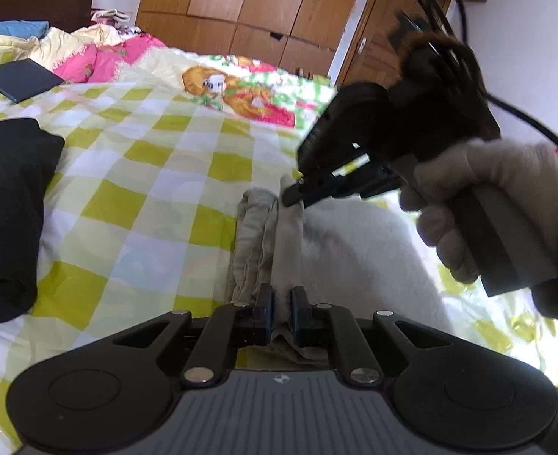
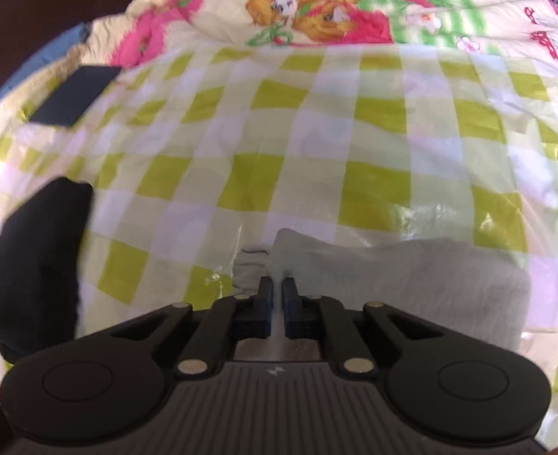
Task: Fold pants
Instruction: 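Open the right gripper and withdraw it from the folded pants, then lift both grippers away from the folded grey-green pants stack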
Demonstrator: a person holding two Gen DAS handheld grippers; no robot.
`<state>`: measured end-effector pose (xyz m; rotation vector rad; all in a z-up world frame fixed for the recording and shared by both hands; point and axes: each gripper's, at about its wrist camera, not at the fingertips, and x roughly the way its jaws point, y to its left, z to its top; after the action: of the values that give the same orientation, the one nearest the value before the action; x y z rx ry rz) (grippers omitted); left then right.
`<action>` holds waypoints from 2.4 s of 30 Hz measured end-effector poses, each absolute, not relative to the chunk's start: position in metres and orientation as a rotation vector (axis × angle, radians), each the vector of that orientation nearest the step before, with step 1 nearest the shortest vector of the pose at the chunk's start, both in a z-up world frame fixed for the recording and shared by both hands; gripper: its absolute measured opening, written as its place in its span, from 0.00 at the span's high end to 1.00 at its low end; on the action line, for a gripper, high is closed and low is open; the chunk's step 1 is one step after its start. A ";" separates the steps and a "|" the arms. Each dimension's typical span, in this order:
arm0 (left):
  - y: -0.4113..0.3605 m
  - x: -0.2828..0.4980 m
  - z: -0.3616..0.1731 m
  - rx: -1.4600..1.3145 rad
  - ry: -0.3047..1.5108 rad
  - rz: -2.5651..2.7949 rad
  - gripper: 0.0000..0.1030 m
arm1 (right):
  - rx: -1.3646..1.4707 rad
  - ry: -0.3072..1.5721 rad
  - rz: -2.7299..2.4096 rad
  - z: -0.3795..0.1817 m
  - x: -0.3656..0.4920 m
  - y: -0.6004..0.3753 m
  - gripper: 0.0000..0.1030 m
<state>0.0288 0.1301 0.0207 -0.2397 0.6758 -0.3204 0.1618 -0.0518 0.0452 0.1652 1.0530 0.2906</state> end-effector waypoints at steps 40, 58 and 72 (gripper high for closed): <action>0.132 0.019 0.046 -0.201 0.615 -0.332 0.79 | 0.214 0.996 0.390 0.085 0.145 -0.059 0.95; 0.139 0.030 0.021 -0.105 0.721 -0.201 0.70 | 0.184 0.890 0.405 0.070 0.134 -0.066 0.52; 0.088 0.058 0.000 0.187 0.758 -0.216 0.65 | 0.206 0.981 0.293 0.008 0.015 -0.147 0.49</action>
<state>0.0584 0.0883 -0.0005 0.1865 0.7579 -0.2156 0.0152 -0.1472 0.0082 0.2057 0.9808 0.2925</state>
